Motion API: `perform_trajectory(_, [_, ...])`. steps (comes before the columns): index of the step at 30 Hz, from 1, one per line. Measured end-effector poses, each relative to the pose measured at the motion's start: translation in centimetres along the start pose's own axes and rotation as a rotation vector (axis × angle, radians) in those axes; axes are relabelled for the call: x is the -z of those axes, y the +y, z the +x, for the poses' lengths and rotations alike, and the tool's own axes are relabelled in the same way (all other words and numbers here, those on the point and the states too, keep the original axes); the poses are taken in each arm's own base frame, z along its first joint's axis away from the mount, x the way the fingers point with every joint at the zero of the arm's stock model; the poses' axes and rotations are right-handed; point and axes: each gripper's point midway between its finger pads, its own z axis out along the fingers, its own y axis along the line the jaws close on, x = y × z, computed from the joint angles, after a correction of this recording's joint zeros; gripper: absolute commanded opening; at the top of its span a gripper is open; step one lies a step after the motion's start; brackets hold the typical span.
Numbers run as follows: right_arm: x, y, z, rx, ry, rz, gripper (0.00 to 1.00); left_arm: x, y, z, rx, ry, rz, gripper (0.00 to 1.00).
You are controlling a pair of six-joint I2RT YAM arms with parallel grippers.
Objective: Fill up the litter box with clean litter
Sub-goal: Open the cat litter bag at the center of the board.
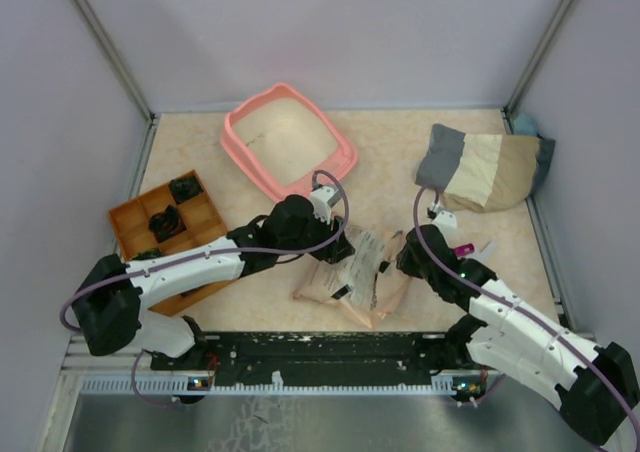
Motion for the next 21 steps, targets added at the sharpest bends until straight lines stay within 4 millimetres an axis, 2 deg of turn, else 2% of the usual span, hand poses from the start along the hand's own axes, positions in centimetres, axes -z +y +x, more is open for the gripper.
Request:
perform_trajectory(4, [-0.1,-1.1,0.3,-0.005,0.005,0.053,0.17,0.2,2.9,1.5,0.04,0.032,-0.085,0.54])
perform_trajectory(8, [-0.4,-2.3,0.9,-0.024,0.007,0.108,0.17,0.2,4.7,2.6,0.062,0.066,-0.153,0.56])
perform_trajectory(13, [0.0,-3.5,0.9,-0.021,-0.001,0.155,0.25,0.3,6.4,3.9,0.092,0.105,-0.203,0.57])
perform_trajectory(15, [0.6,-2.8,0.2,-0.009,-0.009,0.121,0.29,0.5,7.1,4.5,0.111,0.118,-0.222,0.56])
perform_trajectory(21, [3.0,4.0,-3.9,0.005,-0.063,-0.14,0.37,0.8,8.4,5.9,0.167,0.142,-0.237,0.55])
